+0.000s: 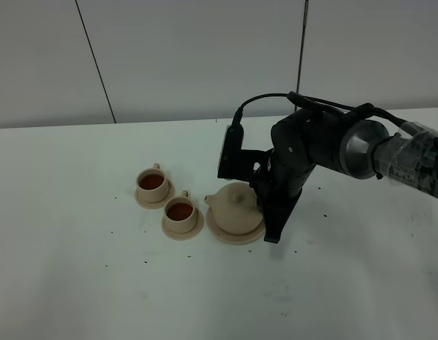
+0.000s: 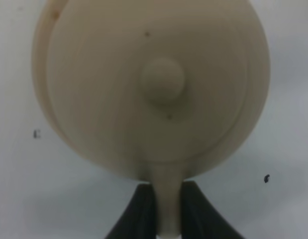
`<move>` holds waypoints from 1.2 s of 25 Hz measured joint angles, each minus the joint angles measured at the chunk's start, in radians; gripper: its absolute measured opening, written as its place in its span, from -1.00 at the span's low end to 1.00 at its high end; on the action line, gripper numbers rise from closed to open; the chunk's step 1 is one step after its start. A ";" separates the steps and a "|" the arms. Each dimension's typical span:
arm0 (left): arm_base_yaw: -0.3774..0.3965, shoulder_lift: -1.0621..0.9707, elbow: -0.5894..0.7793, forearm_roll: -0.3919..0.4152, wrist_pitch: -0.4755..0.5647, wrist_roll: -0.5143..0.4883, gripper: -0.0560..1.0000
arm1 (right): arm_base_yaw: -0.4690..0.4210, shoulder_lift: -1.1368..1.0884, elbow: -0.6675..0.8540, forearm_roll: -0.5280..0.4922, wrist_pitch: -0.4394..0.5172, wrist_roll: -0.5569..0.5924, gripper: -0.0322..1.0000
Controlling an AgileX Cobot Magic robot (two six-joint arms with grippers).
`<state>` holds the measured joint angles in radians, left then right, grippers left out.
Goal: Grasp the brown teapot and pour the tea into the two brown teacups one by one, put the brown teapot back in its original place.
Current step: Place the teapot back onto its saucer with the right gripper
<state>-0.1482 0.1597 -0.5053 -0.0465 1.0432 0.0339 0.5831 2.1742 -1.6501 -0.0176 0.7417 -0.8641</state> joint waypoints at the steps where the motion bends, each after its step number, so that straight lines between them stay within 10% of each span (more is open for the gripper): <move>1: 0.000 0.000 0.000 0.000 0.000 0.000 -0.44 | 0.000 0.000 0.000 0.000 0.000 0.000 -0.75; 30: 0.000 0.000 0.000 0.000 0.000 0.000 -0.44 | 0.000 0.000 0.000 -0.010 0.013 0.023 -0.13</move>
<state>-0.1482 0.1597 -0.5053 -0.0465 1.0432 0.0339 0.5831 2.1742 -1.6501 -0.0276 0.7543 -0.8408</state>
